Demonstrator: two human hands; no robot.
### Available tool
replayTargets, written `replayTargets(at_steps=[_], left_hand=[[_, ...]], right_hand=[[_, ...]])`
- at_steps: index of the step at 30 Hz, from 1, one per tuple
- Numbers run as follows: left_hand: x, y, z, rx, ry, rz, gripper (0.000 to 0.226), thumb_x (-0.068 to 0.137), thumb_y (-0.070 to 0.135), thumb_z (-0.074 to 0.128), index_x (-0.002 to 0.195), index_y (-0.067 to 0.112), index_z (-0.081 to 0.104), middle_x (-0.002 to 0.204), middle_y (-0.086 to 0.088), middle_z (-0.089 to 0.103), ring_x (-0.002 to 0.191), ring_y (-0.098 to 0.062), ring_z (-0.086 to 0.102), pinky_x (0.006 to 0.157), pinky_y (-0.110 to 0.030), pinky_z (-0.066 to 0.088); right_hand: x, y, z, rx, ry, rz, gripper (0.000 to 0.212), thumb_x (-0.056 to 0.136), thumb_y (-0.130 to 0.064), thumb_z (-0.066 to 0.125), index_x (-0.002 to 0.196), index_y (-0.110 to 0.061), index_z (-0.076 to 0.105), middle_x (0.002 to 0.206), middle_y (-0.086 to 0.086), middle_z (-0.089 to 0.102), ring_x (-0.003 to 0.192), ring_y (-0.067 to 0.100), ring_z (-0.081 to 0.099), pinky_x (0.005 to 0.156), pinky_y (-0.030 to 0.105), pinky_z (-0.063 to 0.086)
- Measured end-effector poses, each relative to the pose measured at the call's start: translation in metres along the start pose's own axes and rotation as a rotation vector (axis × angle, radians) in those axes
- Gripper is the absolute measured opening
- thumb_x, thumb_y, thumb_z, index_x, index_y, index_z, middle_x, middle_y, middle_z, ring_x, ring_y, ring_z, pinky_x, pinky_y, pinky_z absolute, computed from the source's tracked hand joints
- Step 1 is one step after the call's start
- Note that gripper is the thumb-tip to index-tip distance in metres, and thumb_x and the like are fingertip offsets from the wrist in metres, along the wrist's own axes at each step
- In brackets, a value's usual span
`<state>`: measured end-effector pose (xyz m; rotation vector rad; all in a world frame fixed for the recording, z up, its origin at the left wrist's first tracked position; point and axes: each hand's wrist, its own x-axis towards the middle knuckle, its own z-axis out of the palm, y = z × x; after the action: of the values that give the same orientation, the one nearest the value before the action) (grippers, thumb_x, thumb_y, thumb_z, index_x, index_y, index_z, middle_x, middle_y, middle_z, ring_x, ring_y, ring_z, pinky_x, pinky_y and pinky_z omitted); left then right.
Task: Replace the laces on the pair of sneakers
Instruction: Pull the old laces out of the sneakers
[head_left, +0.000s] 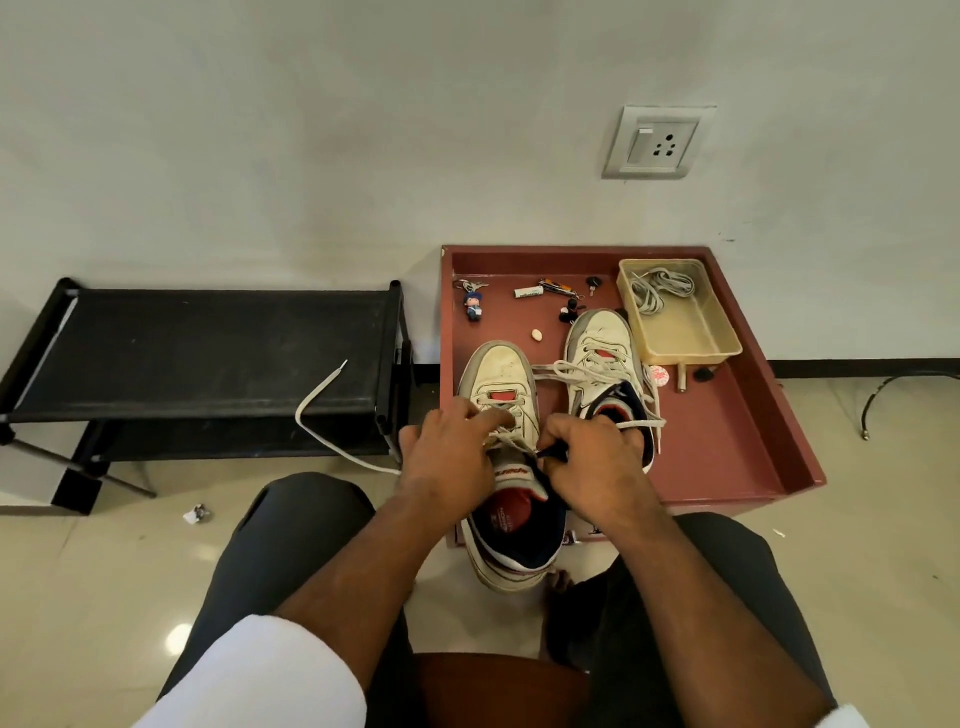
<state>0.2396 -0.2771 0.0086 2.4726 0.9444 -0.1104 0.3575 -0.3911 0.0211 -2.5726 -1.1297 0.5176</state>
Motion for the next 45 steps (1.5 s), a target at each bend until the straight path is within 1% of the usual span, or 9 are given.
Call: replayTargets(at_steps=[10, 14, 17, 22, 28, 32, 35, 41, 45], left_hand=[[0.006, 0.016, 0.008, 0.142, 0.140, 0.105, 0.028, 0.093, 0.033, 0.058, 0.121, 0.031, 0.064, 0.146, 0.005, 0.040, 0.135, -0.019, 0.031, 0.107, -0.043, 0.022], [0.015, -0.001, 0.006, -0.480, 0.270, -0.257, 0.003, 0.079, 0.033, 0.069, 0.077, 0.031, 0.069, 0.107, 0.013, 0.064, 0.105, -0.013, 0.058, 0.100, -0.045, 0.039], [0.016, -0.010, 0.006, -0.810, 0.249, -0.372, 0.023, 0.064, 0.052, 0.063, 0.083, 0.039, 0.066, 0.101, 0.011, 0.066, 0.099, -0.018, 0.063, 0.094, -0.055, 0.049], [0.010, 0.007, 0.006, -0.245, 0.102, -0.022, 0.034, 0.085, 0.042, 0.066, 0.119, 0.041, 0.061, 0.157, 0.008, 0.024, 0.147, -0.021, 0.014, 0.116, -0.055, 0.018], [0.011, 0.015, 0.010, 0.055, 0.100, 0.067, 0.023, 0.092, 0.030, 0.062, 0.114, 0.031, 0.068, 0.161, 0.003, 0.017, 0.150, -0.025, -0.001, 0.118, -0.054, 0.007], [0.024, -0.016, -0.004, -0.623, 0.439, -0.270, 0.010, 0.091, 0.017, 0.064, 0.099, 0.022, 0.066, 0.136, 0.000, 0.049, 0.116, -0.013, 0.053, 0.095, -0.033, 0.047], [0.025, -0.035, -0.018, -0.981, 0.543, -0.474, 0.011, 0.095, 0.020, 0.060, 0.099, 0.029, 0.058, 0.127, -0.005, 0.053, 0.106, -0.018, 0.057, 0.092, -0.038, 0.053], [0.012, 0.007, -0.001, -0.121, 0.149, 0.094, 0.030, 0.087, 0.034, 0.064, 0.117, 0.038, 0.062, 0.164, 0.008, 0.002, 0.150, -0.022, -0.016, 0.115, -0.054, -0.010], [0.007, 0.019, 0.015, 0.139, 0.075, 0.045, 0.034, 0.093, 0.037, 0.057, 0.127, 0.035, 0.057, 0.165, -0.001, -0.006, 0.147, -0.033, -0.026, 0.116, -0.063, -0.010]], right_hand=[[0.005, 0.002, -0.002, 0.095, 0.001, 0.035, 0.011, 0.088, -0.027, 0.065, 0.097, -0.034, 0.064, 0.093, -0.017, 0.064, 0.104, 0.012, 0.057, 0.089, 0.036, 0.020], [0.008, 0.006, 0.000, 0.011, -0.023, 0.054, 0.027, 0.093, -0.031, 0.058, 0.118, -0.036, 0.064, 0.114, -0.014, 0.067, 0.116, 0.014, 0.053, 0.097, 0.041, 0.023], [0.011, 0.005, 0.003, -0.016, -0.041, 0.060, 0.026, 0.093, -0.030, 0.057, 0.117, -0.036, 0.065, 0.111, -0.010, 0.068, 0.115, 0.017, 0.052, 0.095, 0.041, 0.024], [0.013, 0.003, 0.003, -0.029, -0.046, 0.049, 0.027, 0.093, -0.027, 0.056, 0.116, -0.036, 0.065, 0.113, -0.011, 0.067, 0.117, 0.017, 0.051, 0.091, 0.041, 0.023], [0.011, 0.004, 0.001, -0.018, -0.057, 0.032, 0.028, 0.093, -0.027, 0.054, 0.117, -0.036, 0.065, 0.114, -0.011, 0.067, 0.118, 0.018, 0.050, 0.097, 0.043, 0.024], [0.011, 0.002, 0.001, -0.066, -0.066, 0.006, 0.030, 0.093, -0.029, 0.054, 0.120, -0.038, 0.063, 0.116, -0.009, 0.066, 0.119, 0.020, 0.049, 0.097, 0.044, 0.025], [0.011, 0.001, 0.001, -0.082, -0.065, 0.000, 0.031, 0.092, -0.027, 0.054, 0.120, -0.038, 0.063, 0.119, -0.010, 0.064, 0.120, 0.019, 0.048, 0.098, 0.043, 0.025], [0.012, 0.000, 0.000, -0.069, -0.061, 0.006, 0.031, 0.090, -0.024, 0.054, 0.116, -0.037, 0.066, 0.111, -0.010, 0.067, 0.117, 0.019, 0.050, 0.090, 0.040, 0.023], [0.010, 0.002, 0.001, -0.030, -0.054, 0.015, 0.030, 0.091, -0.024, 0.053, 0.115, -0.036, 0.066, 0.109, -0.011, 0.067, 0.115, 0.019, 0.050, 0.089, 0.039, 0.022]])
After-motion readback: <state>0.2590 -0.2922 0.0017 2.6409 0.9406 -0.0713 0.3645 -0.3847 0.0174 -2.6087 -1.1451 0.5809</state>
